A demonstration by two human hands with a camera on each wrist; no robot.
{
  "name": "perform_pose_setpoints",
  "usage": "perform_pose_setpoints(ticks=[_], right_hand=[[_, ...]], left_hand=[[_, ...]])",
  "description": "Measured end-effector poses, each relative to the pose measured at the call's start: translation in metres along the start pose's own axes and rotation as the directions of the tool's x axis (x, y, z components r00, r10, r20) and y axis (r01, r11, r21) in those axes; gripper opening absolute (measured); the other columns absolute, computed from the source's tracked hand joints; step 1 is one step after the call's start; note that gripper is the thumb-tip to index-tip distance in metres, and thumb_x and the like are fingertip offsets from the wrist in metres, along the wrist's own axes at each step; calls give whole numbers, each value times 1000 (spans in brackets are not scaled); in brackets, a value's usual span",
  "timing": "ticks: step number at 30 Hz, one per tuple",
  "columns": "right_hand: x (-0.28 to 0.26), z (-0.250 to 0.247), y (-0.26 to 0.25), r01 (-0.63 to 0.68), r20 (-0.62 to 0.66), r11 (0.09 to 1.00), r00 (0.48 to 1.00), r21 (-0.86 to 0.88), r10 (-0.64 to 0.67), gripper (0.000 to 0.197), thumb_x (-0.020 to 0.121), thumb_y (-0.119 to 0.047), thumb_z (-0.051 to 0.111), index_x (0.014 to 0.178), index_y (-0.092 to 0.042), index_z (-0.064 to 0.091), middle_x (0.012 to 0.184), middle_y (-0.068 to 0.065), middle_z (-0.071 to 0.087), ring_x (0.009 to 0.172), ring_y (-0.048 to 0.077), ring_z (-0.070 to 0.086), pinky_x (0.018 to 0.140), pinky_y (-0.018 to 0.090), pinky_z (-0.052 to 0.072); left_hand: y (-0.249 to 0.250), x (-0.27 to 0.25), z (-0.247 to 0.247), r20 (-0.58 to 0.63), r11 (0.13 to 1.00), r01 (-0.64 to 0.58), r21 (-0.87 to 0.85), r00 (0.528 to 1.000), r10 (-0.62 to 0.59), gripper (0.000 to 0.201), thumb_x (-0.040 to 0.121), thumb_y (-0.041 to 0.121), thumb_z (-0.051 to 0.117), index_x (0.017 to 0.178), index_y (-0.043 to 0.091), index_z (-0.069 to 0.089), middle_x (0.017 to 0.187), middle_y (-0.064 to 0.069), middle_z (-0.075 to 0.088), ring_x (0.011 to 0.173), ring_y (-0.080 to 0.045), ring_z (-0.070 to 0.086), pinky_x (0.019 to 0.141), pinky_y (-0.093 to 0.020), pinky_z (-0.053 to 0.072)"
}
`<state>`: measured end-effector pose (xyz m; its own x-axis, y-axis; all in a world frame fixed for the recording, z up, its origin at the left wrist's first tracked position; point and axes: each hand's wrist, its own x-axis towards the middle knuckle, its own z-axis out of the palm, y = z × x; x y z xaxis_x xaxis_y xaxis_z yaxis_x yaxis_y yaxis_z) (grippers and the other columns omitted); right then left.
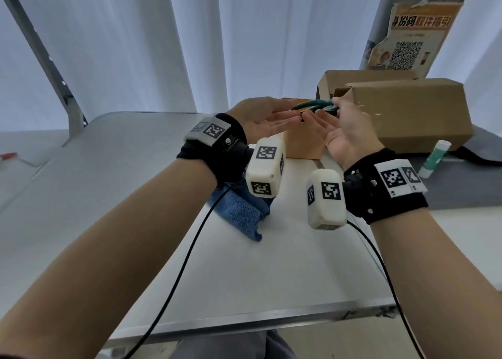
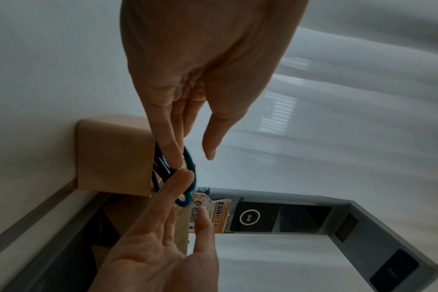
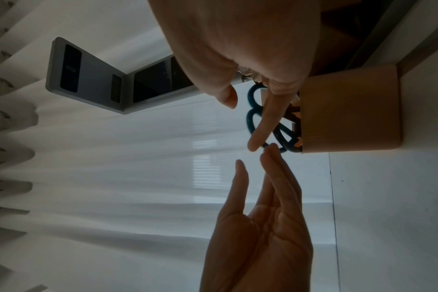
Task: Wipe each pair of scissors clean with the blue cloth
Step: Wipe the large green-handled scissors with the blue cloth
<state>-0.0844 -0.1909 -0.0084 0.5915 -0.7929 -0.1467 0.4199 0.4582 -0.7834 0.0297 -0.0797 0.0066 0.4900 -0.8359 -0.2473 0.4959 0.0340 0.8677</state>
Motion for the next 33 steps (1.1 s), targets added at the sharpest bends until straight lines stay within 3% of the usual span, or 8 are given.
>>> perform_pose_setpoints(ticks=[7, 13, 17, 20, 23, 27, 30, 33], right_hand=[[-17, 2, 14, 0, 189, 878, 977, -480, 103, 13, 96, -15, 56, 101, -6, 64, 81, 5, 67, 63, 14, 63, 48, 21, 49], [-36, 25, 43, 338, 384, 184, 806, -923, 450, 34, 93, -41, 65, 109, -12, 70, 102, 2, 73, 71, 11, 64, 51, 19, 49], [-36, 38, 70, 495, 350, -163, 775, -853, 526, 36, 85, -37, 74, 113, -15, 66, 95, 1, 70, 72, 13, 63, 56, 23, 51], [-31, 38, 81, 476, 379, -98, 794, -874, 476, 25, 90, -17, 62, 114, -9, 68, 90, 9, 68, 70, 18, 61, 60, 25, 56], [-28, 37, 83, 340, 395, 208, 839, -917, 374, 20, 96, -7, 50, 108, -3, 64, 80, 11, 59, 63, 18, 57, 55, 28, 56], [-22, 36, 83, 267, 383, 500, 912, -824, 144, 26, 93, 2, 47, 112, -13, 56, 86, 18, 63, 63, 26, 64, 62, 41, 62], [-19, 36, 78, 346, 442, 574, 897, -742, 30, 35, 88, 7, 49, 114, -16, 50, 92, 14, 62, 77, 32, 69, 71, 47, 62], [-13, 37, 71, 436, 480, 531, 875, -726, -62, 38, 85, 0, 54, 119, -18, 54, 105, 6, 61, 96, 21, 64, 79, 36, 59]], left_hand=[[19, -26, -38, 38, 852, -12, 524, 999, -9, 32, 94, 25, 66, 122, 9, 67, 117, -7, 73, 99, -17, 70, 84, -26, 59], [29, -58, -84, -81, 337, 78, 938, 997, -7, 30, 86, 20, 76, 115, 26, 72, 108, 5, 74, 106, -15, 64, 82, -28, 49], [19, -67, -99, -165, 198, 164, 966, 986, -14, 42, 76, 22, 86, 114, 30, 70, 112, 4, 67, 102, -15, 62, 79, -28, 48], [11, -70, -103, -190, 165, 191, 968, 982, -20, 47, 73, 21, 88, 115, 25, 66, 112, -1, 65, 90, -14, 64, 70, -25, 52], [3, -72, -105, -173, 205, 195, 959, 978, -117, 57, 73, 8, 87, 121, 20, 59, 117, -8, 67, 94, -21, 71, 70, -30, 61], [-5, -68, -102, -32, 521, 69, 851, 996, -79, 60, 82, -6, 75, 135, 11, 53, 124, -15, 66, 104, -28, 71, 81, -33, 62], [-1, -59, -92, -7, 731, -63, 679, 996, 93, 60, 85, -18, 60, 138, 6, 47, 129, -19, 62, 108, -27, 69, 84, -29, 60], [3, -50, -85, -43, 756, -87, 649, 988, 150, 64, 85, -18, 48, 139, 15, 42, 129, -17, 63, 115, -29, 66, 96, -41, 56]])
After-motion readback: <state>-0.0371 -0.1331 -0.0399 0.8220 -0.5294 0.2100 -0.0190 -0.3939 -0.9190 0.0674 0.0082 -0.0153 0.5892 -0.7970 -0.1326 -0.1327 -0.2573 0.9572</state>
